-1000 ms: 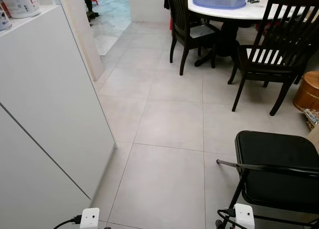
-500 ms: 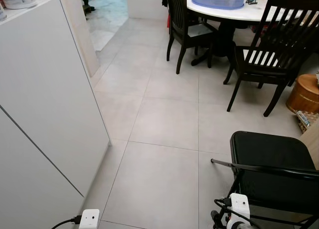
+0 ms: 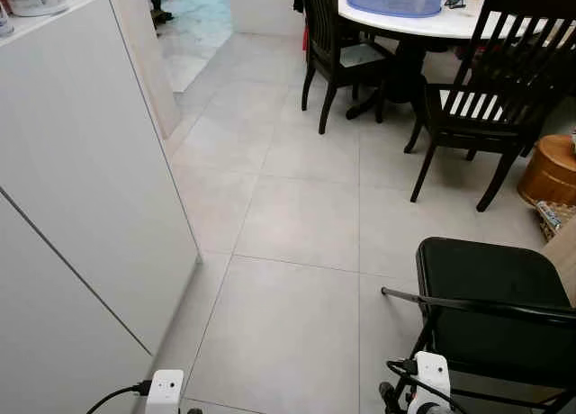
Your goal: Restocking fridge
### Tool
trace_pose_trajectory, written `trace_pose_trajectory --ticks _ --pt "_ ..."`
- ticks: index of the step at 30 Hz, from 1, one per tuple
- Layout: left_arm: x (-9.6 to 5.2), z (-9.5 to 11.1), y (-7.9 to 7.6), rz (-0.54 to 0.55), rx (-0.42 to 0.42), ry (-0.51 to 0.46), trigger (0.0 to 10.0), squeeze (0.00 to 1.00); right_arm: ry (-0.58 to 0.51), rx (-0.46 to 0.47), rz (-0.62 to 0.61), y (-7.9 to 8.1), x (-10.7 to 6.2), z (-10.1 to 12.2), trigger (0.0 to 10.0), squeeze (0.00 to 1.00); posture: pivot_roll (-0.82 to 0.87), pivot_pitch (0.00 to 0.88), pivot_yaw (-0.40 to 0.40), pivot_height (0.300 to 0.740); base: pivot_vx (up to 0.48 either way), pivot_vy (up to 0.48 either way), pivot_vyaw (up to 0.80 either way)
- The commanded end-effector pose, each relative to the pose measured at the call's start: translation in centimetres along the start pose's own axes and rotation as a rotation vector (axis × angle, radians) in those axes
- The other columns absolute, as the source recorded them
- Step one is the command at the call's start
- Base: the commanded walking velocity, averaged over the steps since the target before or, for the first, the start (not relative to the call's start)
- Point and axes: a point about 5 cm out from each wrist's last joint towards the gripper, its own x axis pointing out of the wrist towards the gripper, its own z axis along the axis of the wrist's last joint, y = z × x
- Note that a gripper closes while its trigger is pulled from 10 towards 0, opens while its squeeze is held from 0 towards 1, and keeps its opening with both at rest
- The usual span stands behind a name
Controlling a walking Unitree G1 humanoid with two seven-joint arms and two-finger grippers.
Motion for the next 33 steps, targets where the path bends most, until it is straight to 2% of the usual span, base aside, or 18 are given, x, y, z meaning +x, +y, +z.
trace_pose_trajectory --ticks 1,4,33 --pt "-0.1 -0.7 0.0 -0.007 0.028 0.029 10.0 0.00 -0.004 0.009 0.002 0.0 0.0 -0.1 10.0 0.00 0.07 0.000 -0.015 0.740 0.000 0.000 0.00" --pt "-0.2 -1.1 0.0 -0.002 0.023 0.039 10.0 0.00 -0.004 -0.017 0.004 -0.1 0.0 0.0 10.0 0.00 0.07 0.000 -0.015 0.740 0.000 0.000 0.00" --pt "-0.3 -1.8 0.1 -0.006 0.020 0.056 10.0 0.00 -0.004 -0.048 0.017 -0.2 -0.1 -0.1 10.0 0.00 0.06 0.000 -0.010 0.740 0.000 0.000 0.80"
